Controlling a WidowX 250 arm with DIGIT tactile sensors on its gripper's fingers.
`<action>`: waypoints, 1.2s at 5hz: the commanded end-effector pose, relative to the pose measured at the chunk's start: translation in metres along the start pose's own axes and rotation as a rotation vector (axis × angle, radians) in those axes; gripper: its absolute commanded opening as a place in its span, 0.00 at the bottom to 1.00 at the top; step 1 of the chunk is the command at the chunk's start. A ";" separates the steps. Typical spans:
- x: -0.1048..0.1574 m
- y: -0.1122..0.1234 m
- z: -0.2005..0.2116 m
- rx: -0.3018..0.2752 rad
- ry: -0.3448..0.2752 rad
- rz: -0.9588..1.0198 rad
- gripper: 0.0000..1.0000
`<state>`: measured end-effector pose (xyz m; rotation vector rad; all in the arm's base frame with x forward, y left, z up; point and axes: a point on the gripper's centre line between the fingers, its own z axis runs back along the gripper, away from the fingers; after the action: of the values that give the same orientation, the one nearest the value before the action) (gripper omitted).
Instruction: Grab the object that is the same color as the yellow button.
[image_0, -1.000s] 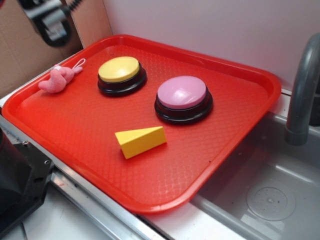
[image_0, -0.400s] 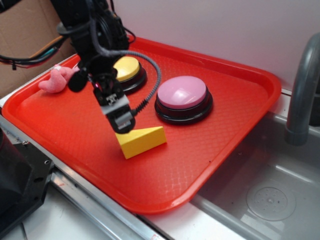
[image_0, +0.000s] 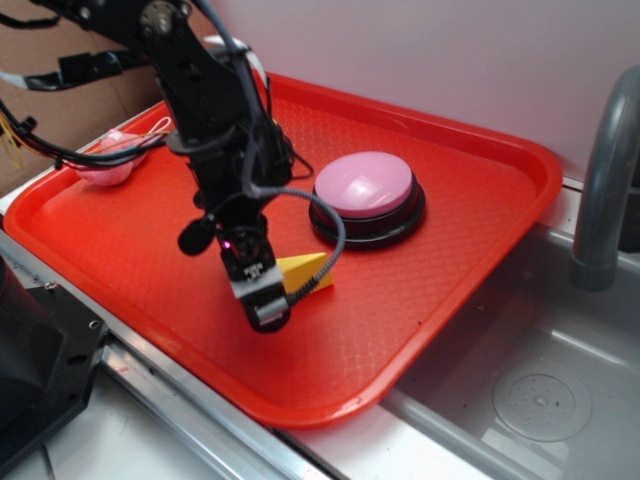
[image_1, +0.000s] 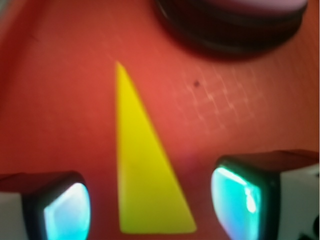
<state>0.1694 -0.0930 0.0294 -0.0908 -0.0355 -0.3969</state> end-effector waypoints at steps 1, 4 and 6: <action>0.006 -0.002 -0.005 0.014 -0.028 0.023 0.00; -0.001 0.014 0.048 0.099 -0.070 0.227 0.00; -0.019 0.055 0.113 0.090 -0.101 0.476 0.00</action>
<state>0.1688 -0.0213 0.1261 -0.0176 -0.0873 0.0883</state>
